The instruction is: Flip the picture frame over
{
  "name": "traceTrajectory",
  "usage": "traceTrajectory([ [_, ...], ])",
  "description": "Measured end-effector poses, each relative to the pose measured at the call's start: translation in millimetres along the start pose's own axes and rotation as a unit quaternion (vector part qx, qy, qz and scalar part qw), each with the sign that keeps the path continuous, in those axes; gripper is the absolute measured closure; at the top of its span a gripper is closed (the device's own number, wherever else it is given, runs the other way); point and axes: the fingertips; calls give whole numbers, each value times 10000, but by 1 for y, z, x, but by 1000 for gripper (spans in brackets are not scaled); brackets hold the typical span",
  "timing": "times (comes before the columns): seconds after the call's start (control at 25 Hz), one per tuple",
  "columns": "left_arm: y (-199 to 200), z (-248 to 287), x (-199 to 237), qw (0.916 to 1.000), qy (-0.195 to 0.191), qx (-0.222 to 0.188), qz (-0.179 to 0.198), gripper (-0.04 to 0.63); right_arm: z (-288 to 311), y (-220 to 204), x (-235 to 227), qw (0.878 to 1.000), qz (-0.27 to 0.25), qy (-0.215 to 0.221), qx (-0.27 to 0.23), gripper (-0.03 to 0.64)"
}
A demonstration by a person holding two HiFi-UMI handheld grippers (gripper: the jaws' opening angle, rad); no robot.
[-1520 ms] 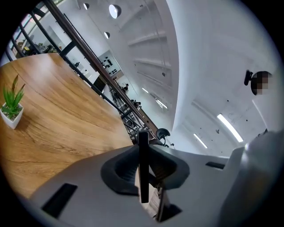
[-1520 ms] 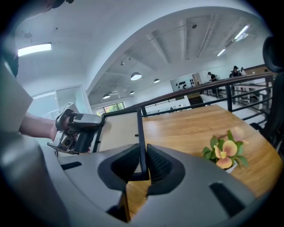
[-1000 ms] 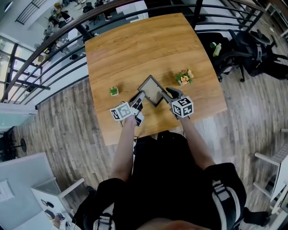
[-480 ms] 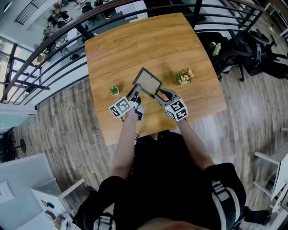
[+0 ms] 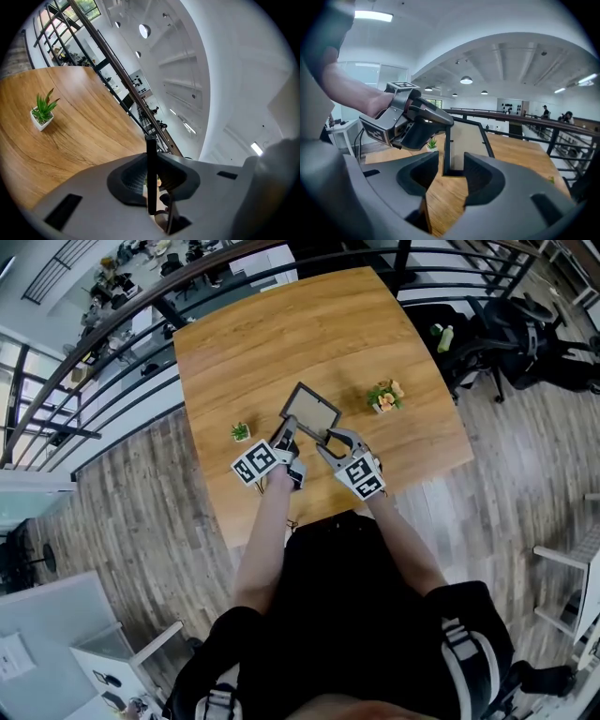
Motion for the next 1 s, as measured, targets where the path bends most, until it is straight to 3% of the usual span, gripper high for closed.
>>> traceTrajectory([
  [0.36, 20, -19, 0, 9998, -118, 138, -100, 522, 14, 6, 25, 9950, -481, -802, 341, 443],
  [0.72, 23, -43, 1, 9989, -190, 418, -10, 522, 27, 11, 50, 9808, -907, -1628, 575, 482],
  [1.0, 19, -46, 5, 9981, -294, 524, -134, 521, 24, 8, 53, 9767, -1034, -1753, 676, 505],
])
Point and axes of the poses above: the fingertips, and each gripper's own axes: z forward along the fingers, x to its left, y out of its top, and after that the axes turned 3 degrees about -x, right-handed
